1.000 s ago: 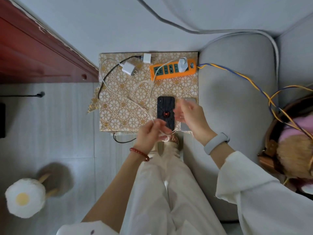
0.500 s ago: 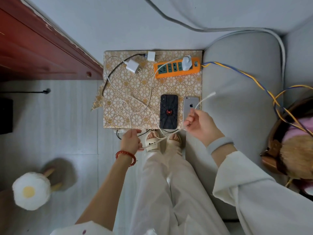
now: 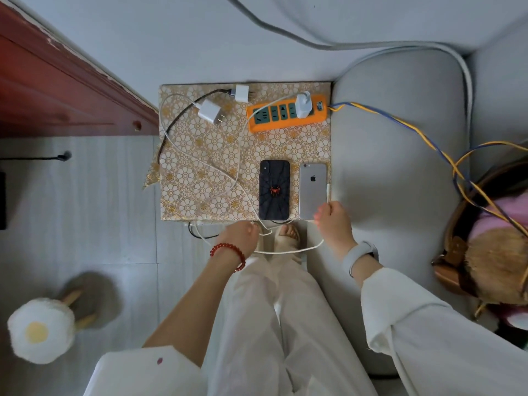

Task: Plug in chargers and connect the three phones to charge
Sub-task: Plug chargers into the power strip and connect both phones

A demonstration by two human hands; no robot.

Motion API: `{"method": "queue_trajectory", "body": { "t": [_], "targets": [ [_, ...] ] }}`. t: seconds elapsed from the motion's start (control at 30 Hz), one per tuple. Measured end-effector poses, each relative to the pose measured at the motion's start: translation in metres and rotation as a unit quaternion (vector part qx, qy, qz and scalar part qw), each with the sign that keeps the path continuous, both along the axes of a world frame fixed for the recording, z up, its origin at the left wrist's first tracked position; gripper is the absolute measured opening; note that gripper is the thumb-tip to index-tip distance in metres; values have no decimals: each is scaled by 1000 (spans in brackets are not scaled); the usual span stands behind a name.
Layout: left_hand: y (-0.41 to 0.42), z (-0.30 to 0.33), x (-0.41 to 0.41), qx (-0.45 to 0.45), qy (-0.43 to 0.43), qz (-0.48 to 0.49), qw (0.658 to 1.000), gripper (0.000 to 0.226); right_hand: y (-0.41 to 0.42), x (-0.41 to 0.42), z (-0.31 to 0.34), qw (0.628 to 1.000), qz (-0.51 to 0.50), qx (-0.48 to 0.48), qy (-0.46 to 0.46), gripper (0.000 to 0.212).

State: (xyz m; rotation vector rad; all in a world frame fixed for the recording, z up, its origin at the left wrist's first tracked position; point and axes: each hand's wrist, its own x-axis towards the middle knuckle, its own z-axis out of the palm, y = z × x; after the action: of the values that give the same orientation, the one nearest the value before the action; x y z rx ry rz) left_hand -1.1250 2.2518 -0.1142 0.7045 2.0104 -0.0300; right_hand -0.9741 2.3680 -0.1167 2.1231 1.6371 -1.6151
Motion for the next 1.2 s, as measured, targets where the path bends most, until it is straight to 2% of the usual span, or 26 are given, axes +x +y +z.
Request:
{"method": "queue_trajectory", "body": {
  "t": [0.07,0.17,0.33,0.43,0.53,0.8,0.97,1.2],
  "targets": [
    [18,-4,11,93,-18,63,994,26,7,-1,-9,999,34,0,-11,24],
    [43,-22,28,145,-41,101,983,33,14,-3,-24,998,60,5,-12,27],
    [73,-55,58,164,-82,61,981,35,18,-3,-46,996,78,28,-27,25],
    [85,-65,69,178,-107,101,973,33,13,-3,-52,993,96,65,-29,23],
    [91,-67,69,160,-129,168,964,36,12,0,-54,996,53,70,-3,22],
    [88,-48,49,128,-167,266,941,31,15,11,-39,994,-44,-23,103,21],
    [81,-26,37,161,-237,347,893,28,6,26,-8,992,-26,32,116,20],
    [80,-2,19,220,-254,529,779,18,-13,11,24,989,77,36,125,22]
  ]
}}
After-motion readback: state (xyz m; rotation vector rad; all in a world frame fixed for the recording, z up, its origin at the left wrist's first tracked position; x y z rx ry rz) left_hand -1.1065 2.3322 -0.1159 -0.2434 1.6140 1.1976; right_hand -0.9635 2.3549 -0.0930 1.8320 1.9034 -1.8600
